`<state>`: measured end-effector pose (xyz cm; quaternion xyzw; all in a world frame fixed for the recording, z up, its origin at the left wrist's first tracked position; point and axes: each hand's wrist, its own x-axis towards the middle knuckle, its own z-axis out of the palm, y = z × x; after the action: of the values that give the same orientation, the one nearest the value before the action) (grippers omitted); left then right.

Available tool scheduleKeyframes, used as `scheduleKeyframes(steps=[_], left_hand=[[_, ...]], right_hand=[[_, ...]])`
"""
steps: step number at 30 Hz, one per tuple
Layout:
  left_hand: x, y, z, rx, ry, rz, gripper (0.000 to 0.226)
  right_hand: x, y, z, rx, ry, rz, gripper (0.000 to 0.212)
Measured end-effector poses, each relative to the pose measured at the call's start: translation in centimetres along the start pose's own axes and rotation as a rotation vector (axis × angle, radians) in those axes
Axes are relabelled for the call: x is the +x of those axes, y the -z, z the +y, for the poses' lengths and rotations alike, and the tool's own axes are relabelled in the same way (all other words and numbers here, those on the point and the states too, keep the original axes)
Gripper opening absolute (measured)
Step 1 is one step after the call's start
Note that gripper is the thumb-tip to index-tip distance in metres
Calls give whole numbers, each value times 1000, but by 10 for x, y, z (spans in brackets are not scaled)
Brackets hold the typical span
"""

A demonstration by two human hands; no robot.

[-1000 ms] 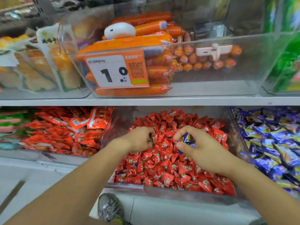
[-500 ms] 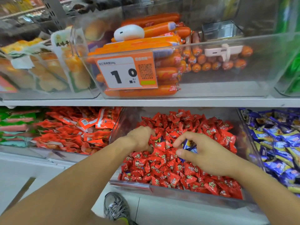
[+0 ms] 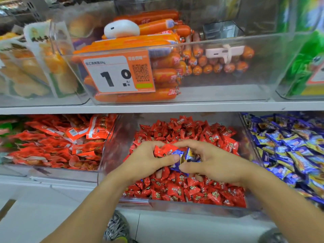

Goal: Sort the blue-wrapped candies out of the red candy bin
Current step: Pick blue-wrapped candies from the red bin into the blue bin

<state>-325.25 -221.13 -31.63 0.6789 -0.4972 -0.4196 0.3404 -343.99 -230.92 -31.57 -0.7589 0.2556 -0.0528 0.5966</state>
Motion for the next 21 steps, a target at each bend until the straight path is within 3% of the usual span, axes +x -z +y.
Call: scheduleKeyframes(steps=[4, 14, 19, 21], left_hand=[[3, -8, -2, -81, 67, -56, 27], [-1, 8, -7, -38, 210, 1, 71], [-5, 13, -19, 540, 50, 294, 60], [-5, 9, -19, 583, -19, 284, 51]], right_hand=[[3, -4, 2, -201, 82, 131, 25], [10, 0, 11, -82, -21, 249, 14], [12, 2, 12, -130, -94, 300, 16], [12, 4, 10, -187, -89, 355, 18]])
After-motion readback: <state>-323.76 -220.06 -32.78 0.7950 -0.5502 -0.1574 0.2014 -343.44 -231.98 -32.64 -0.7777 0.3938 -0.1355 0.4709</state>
